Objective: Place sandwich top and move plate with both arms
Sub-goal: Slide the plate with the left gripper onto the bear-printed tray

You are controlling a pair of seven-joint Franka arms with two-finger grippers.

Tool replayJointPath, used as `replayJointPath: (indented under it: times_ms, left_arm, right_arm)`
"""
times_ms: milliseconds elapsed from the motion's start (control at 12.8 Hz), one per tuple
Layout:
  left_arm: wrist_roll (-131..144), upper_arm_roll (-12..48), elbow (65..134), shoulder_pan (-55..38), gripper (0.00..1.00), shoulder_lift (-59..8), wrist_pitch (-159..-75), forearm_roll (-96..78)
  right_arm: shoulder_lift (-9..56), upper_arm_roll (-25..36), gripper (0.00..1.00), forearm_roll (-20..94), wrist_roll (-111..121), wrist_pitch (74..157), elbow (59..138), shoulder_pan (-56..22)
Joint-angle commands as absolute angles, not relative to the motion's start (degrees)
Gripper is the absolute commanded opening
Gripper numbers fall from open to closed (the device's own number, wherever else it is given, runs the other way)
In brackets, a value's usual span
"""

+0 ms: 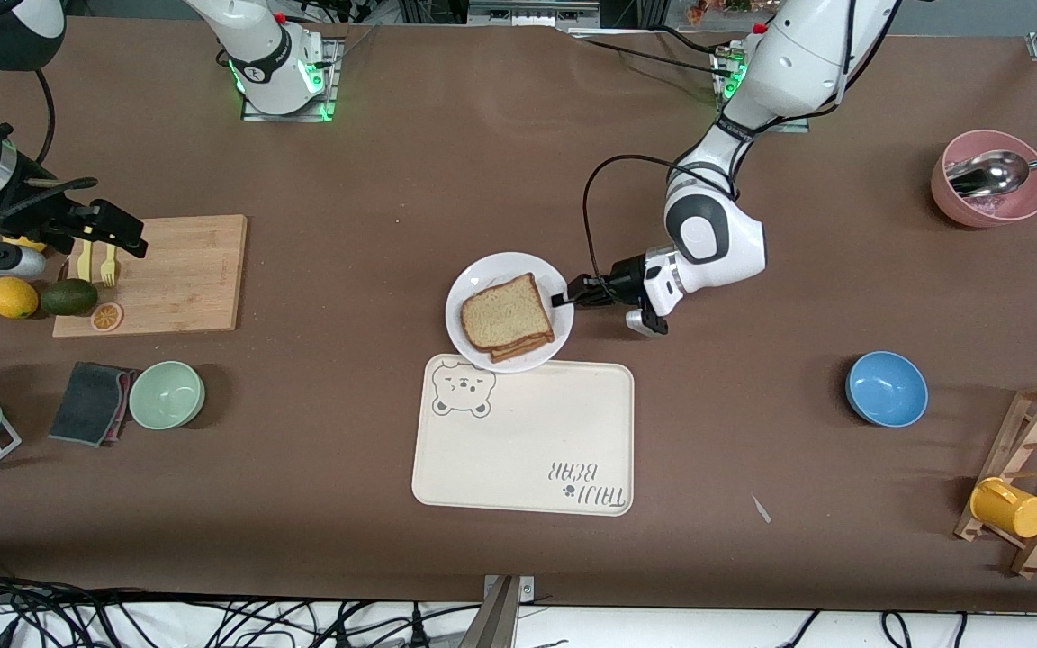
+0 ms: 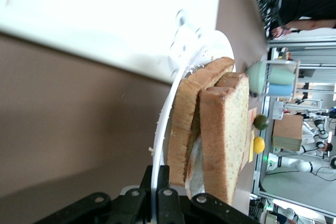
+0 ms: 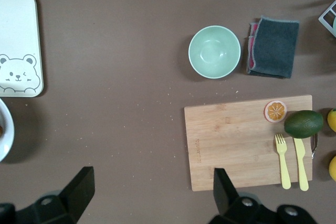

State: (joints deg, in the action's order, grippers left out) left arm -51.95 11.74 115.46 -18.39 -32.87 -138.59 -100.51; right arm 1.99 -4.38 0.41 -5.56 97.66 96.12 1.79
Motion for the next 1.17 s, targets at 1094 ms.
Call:
replayJointPath:
  times_ms: [1094]
  left_arm:
    - [-40.4, 0.3, 86.2, -20.8, 0.0, -51.1, -140.3, -102.2]
  right_arm:
    - [2.3, -2.9, 1.0, 1.5, -5.1, 97.8, 94.7, 1.7]
